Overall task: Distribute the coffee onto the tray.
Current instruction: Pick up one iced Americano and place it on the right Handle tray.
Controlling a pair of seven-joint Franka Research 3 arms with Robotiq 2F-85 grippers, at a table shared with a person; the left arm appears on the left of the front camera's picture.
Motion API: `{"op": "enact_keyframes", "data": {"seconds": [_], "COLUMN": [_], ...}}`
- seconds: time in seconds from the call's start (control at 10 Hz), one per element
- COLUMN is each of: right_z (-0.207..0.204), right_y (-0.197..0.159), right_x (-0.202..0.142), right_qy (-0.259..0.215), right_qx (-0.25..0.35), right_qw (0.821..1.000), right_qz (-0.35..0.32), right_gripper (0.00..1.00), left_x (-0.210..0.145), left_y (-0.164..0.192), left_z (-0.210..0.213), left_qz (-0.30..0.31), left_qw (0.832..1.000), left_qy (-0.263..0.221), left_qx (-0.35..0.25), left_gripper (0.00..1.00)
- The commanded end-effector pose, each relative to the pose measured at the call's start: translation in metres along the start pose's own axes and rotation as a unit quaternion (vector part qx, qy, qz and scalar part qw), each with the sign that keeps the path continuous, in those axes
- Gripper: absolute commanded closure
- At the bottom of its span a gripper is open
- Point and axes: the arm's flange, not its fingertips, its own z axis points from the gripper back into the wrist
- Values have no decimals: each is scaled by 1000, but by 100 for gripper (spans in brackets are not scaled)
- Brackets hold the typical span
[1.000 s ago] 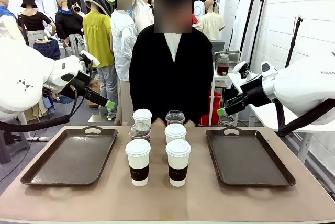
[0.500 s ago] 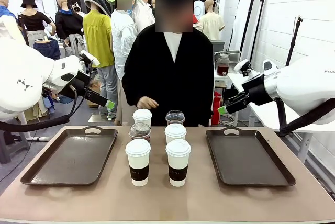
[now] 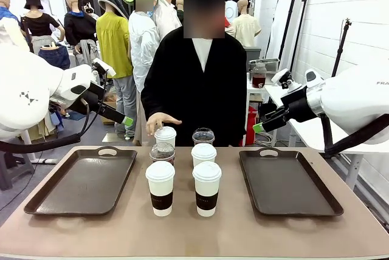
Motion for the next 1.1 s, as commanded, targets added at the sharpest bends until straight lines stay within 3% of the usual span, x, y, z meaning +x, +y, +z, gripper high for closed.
{"op": "enact_keyframes", "data": {"seconds": [0.0, 1.0], "right_z": [-2, 1], "right_y": [-1, -7], "right_x": [-2, 5], "right_qy": [-3, 15], "right_qx": [7, -1], "right_qw": [1000, 1000], "right_qz": [-4, 10], "right_gripper": [0, 0], "left_x": [-1, -1], "left_y": [1, 1], "left_z": [2, 2], "left_qz": [2, 2], "left_qw": [1000, 1000], "left_qy": [1, 1], "left_qx": [-7, -7], "left_gripper": [0, 0]}}
